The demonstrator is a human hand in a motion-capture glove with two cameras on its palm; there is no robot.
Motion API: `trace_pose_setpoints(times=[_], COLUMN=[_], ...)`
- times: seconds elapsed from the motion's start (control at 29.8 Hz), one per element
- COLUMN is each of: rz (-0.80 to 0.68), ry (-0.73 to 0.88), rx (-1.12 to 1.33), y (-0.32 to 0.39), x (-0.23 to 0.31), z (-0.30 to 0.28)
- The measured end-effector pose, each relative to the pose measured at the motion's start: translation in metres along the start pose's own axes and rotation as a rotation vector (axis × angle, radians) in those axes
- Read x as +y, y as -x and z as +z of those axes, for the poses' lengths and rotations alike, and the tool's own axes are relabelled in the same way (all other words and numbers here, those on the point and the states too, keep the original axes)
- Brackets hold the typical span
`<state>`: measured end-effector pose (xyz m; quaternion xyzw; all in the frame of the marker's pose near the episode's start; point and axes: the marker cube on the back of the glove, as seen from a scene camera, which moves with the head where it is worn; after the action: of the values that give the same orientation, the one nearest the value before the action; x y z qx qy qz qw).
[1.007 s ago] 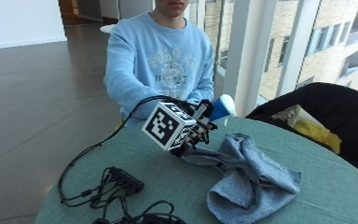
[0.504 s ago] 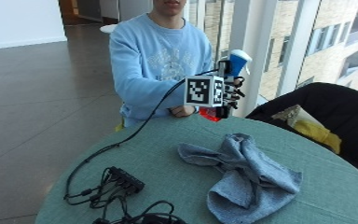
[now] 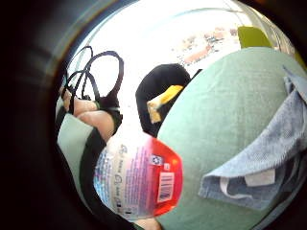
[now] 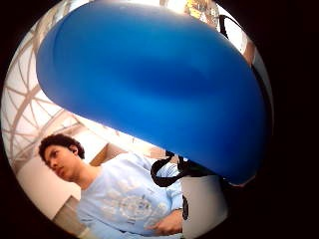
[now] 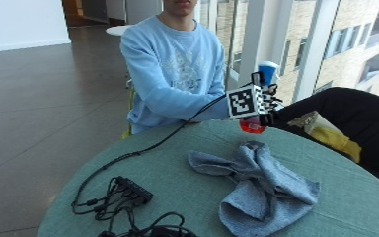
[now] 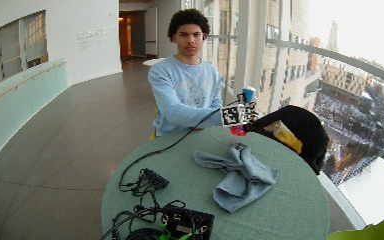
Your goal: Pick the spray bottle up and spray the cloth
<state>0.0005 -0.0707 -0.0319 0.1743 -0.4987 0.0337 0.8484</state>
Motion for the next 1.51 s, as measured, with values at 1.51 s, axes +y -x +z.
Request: trace_pose_setpoints(times=[1.51], rz=[0.162], ry=[-0.031], rx=[0.777], y=[0.014], x=[0.178], z=[-0.161])
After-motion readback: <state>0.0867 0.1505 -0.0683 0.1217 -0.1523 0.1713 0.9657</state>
